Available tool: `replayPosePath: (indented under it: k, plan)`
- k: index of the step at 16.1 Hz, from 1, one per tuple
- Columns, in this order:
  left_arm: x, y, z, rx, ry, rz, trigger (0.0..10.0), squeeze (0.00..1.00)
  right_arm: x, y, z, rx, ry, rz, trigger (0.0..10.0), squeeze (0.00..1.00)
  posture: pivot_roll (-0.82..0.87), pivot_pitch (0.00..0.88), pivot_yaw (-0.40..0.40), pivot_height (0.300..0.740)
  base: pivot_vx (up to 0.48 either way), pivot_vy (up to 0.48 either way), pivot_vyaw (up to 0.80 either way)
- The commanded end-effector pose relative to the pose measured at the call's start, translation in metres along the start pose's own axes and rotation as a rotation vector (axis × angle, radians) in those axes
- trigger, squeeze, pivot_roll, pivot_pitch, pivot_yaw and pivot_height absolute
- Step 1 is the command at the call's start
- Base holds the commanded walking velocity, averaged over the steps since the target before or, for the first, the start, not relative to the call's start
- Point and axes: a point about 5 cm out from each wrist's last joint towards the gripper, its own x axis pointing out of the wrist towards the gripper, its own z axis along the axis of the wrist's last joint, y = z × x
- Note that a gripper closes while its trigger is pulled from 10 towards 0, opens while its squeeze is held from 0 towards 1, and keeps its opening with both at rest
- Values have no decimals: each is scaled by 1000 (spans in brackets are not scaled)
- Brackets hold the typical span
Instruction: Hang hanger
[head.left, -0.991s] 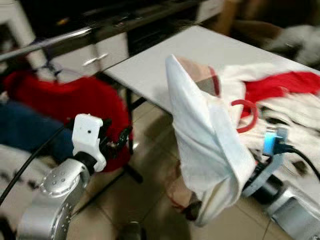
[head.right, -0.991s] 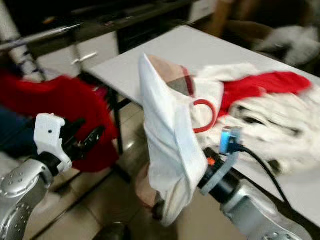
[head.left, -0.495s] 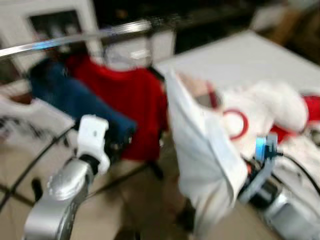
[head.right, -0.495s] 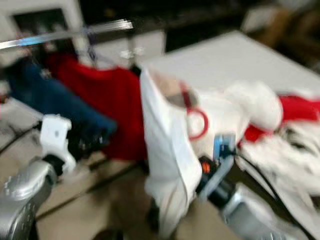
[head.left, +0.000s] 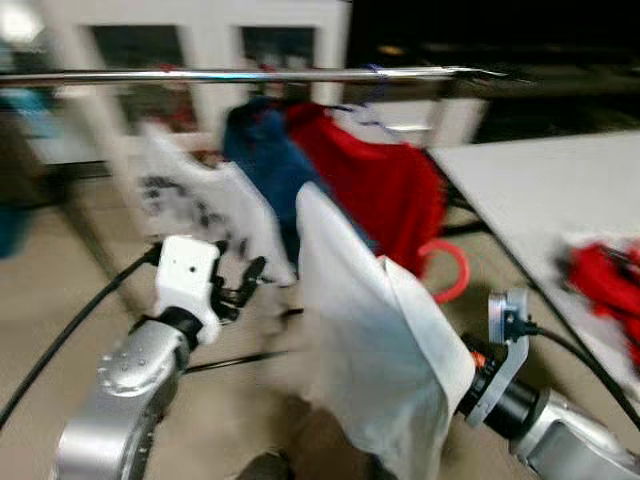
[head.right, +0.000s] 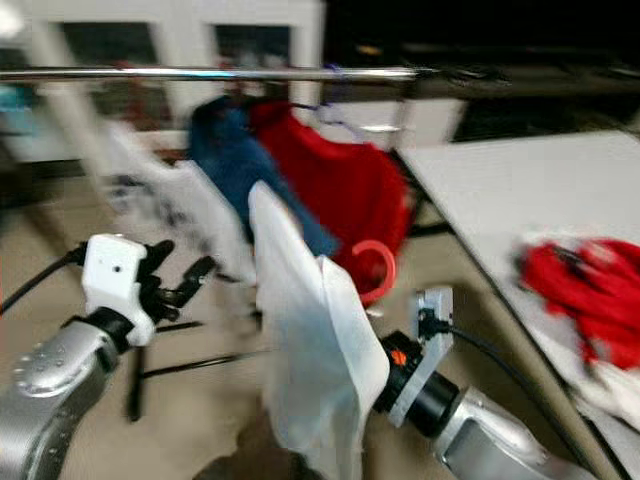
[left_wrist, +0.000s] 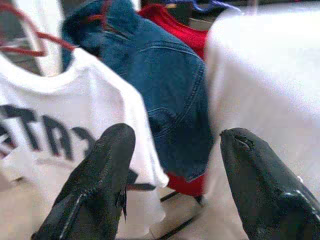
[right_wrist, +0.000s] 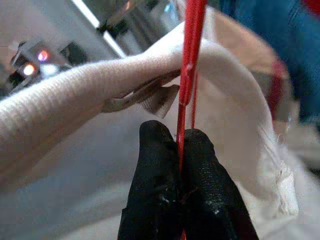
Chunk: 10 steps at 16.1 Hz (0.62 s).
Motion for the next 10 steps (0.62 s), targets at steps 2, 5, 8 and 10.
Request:
replayPosePath:
  k: [2, 5, 8, 10]
  plan:
    - [0, -1, -1, 16, 5, -10, 10000, 0, -3, -3, 3, -21, -16, -14, 10000, 0, 25, 50, -49, 740, 0, 0, 800]
    - [1, 1, -2, 25, 14, -1, 10000, 0, -1, -13, 0, -66, 8, -78, 10000, 0, 31, 47, -52, 740, 0, 0, 800]
    - [3, 3, -3, 26, 16, 14, 10000, 0, 7, -30, 1, -139, 6, -217, 10000, 0, 36, 43, -54, 740, 0, 0, 800]
    - [5, 5, -2, 44, 20, 27, 10000, 0, 17, -42, 4, -148, -25, -308, 10000, 0, 44, 57, -58, 740, 0, 0, 800]
